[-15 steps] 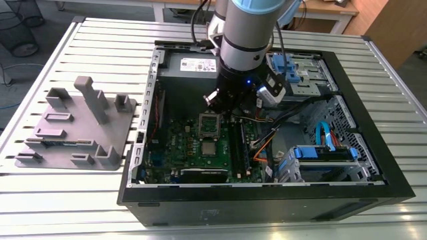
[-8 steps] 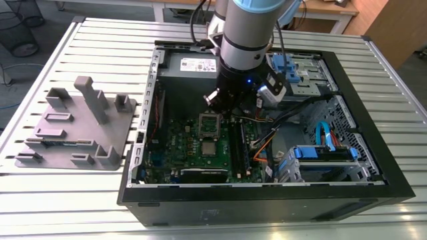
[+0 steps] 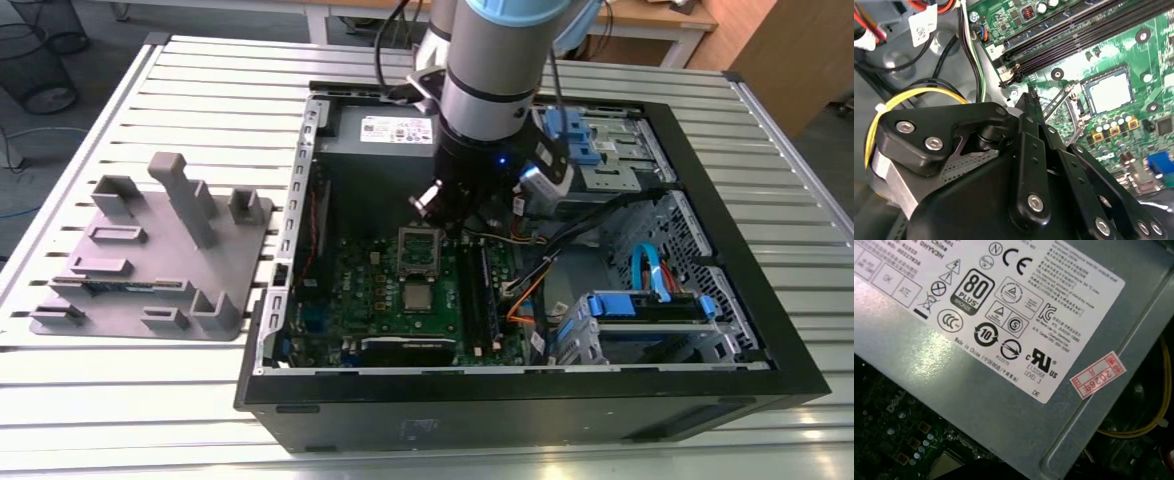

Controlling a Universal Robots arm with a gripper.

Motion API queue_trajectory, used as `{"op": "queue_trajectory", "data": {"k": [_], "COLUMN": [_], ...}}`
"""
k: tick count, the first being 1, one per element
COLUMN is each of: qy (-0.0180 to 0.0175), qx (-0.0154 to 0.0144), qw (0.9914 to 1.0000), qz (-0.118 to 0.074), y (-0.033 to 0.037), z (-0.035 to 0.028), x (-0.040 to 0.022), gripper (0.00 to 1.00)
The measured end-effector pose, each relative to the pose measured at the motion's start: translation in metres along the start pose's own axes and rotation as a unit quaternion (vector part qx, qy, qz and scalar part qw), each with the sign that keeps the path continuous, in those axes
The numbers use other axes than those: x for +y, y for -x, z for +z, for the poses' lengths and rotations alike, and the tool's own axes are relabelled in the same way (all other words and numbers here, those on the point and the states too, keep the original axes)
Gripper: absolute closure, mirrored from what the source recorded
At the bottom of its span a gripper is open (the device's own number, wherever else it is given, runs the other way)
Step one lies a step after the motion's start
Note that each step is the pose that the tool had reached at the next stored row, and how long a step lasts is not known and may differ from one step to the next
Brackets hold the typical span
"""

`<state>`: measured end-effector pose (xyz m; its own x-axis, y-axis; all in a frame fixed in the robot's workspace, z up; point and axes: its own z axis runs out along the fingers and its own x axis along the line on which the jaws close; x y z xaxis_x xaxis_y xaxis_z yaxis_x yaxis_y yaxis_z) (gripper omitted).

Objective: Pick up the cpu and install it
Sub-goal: 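Close the cpu cover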

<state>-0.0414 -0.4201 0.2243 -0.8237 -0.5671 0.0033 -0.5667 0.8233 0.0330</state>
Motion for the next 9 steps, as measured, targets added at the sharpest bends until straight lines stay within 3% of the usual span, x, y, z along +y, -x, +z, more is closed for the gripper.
{"op": "queue_trajectory", "data": {"k": [4,9], "qy": [-0.0001,-0.0002], "qx": [0.0005,0.0002], "qw": [0.99983,0.99962], "qz": [-0.018,-0.028], "y": [-0.0014,-0.0027], "z": [0.0001,-0.0007], "x": [0.0010,0.0019], "gripper": [0.89,0.89]}}
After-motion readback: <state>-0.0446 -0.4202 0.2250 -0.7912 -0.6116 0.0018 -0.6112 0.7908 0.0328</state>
